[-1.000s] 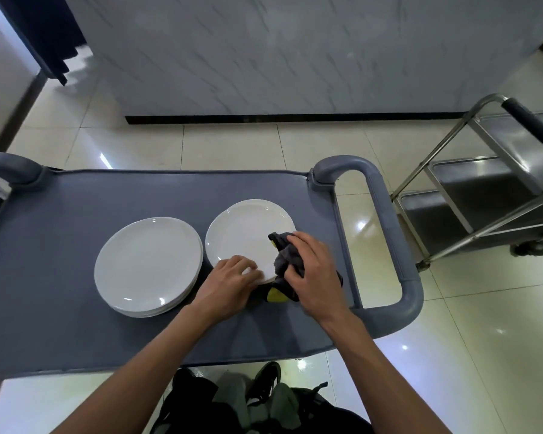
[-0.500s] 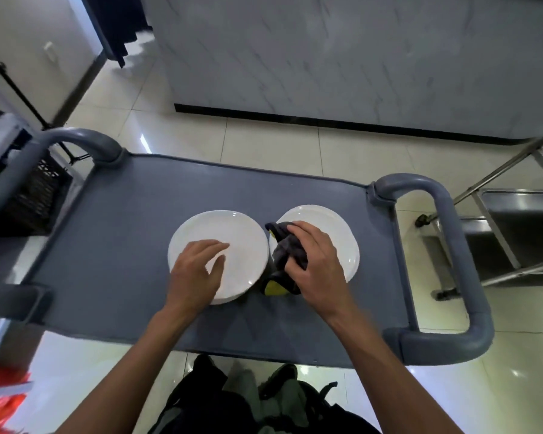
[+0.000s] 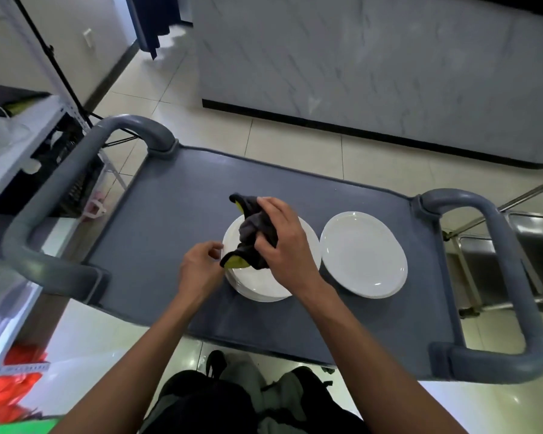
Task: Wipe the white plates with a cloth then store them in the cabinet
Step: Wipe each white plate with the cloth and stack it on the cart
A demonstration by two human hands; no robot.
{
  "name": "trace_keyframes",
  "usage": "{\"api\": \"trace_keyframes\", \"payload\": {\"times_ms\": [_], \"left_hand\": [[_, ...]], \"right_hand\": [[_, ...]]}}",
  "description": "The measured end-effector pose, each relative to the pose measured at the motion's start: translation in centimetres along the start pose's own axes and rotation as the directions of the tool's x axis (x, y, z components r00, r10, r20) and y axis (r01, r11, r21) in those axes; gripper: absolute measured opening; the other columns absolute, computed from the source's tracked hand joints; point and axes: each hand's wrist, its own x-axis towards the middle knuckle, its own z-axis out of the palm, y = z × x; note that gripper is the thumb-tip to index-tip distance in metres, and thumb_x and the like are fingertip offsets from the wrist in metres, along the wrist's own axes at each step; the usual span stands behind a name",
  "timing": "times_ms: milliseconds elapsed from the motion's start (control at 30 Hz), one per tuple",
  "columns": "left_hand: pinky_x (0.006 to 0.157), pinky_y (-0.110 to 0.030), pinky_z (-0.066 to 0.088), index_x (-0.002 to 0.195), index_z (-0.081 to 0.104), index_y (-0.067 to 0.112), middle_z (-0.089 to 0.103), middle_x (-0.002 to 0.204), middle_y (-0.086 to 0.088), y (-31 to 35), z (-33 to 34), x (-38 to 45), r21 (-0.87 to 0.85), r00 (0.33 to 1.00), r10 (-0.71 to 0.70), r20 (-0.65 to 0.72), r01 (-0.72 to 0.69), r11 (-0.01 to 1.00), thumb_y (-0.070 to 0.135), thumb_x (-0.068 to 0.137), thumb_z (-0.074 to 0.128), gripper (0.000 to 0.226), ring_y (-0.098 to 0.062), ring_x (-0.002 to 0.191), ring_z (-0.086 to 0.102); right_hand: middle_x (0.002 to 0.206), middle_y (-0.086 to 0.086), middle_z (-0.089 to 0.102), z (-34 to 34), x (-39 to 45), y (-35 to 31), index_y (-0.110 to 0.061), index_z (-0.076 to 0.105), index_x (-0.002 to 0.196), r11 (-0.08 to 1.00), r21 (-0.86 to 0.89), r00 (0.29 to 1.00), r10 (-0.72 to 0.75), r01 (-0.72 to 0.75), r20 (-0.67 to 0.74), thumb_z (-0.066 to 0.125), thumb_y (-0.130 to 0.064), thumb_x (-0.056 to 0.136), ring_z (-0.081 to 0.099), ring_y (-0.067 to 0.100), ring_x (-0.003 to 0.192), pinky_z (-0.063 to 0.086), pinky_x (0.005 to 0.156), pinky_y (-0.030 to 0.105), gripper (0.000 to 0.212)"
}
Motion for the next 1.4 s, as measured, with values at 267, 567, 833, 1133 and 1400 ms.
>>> {"api": "trace_keyframes", "payload": {"times_ms": [267,567,833,1133,1400], "left_hand": [[0.069,-0.029,0.047,0.089,0.065,0.029,0.066,0.079,0.012,0.4,0.4,0.6,-0.024,0.996,-0.066,0.052,0.067,0.997,0.035,0.076,0.081,0.022,-0.011,0.078,0.065],[0.066,-0.027,0.049,0.087,0.063,0.025,0.069,0.078,0.008,0.8,0.5,1.6,-0.076,0.979,-0.157,0.132,0.168,0.983,0.024,0.076,0.08,0.02,-0.01,0.077,0.066],[0.053,-0.035,0.056,0.09,0.06,0.003,0.07,0.076,-0.019,2.0,0.1,2.3,-0.299,0.922,-0.229,0.313,0.324,0.898,0.001,0.085,0.069,0.011,-0.027,0.055,0.065],[0.044,-0.028,0.052,0.102,0.052,0.004,0.065,0.088,-0.018,3.4,-0.6,2.8,-0.415,0.856,-0.215,0.47,0.429,0.803,-0.006,0.094,0.054,0.013,-0.022,0.062,0.067],[0.053,-0.034,0.057,0.113,0.066,0.012,0.073,0.095,-0.013,3.9,-1.3,2.8,-0.401,0.837,-0.116,0.534,0.372,0.837,-0.011,0.093,0.046,0.037,-0.021,0.07,0.073]], "right_hand": [[0.146,0.007,0.047,0.8,-2.8,3.0,-0.009,0.049,0.145,0.978,-0.162,0.985,0.146,-0.129,0.096,0.061,0.0,0.083,0.041,0.023,0.136,0.03,0.119,0.036,0.064],[0.162,-0.002,0.026,1.3,-3.1,4.7,-0.021,0.034,0.154,0.87,-0.449,0.932,0.314,-0.206,0.181,0.058,-0.033,0.093,0.026,0.022,0.146,0.03,0.117,0.045,0.067],[0.164,-0.006,0.017,2.0,-4.6,5.3,-0.024,0.023,0.157,0.894,-0.415,0.947,0.263,-0.167,0.186,0.062,-0.047,0.089,0.017,0.022,0.151,0.023,0.121,0.046,0.082],[0.16,0.004,0.03,2.7,-4.5,5.0,-0.017,0.039,0.151,0.941,-0.326,0.98,0.139,-0.086,0.143,0.065,-0.025,0.091,0.031,0.027,0.144,0.03,0.116,0.048,0.066],[0.165,-0.006,0.015,1.7,-4.8,5.8,-0.031,0.027,0.156,0.953,-0.302,0.956,0.094,-0.005,0.278,0.062,-0.065,0.084,0.017,0.019,0.15,0.025,0.119,0.045,0.087]]}}
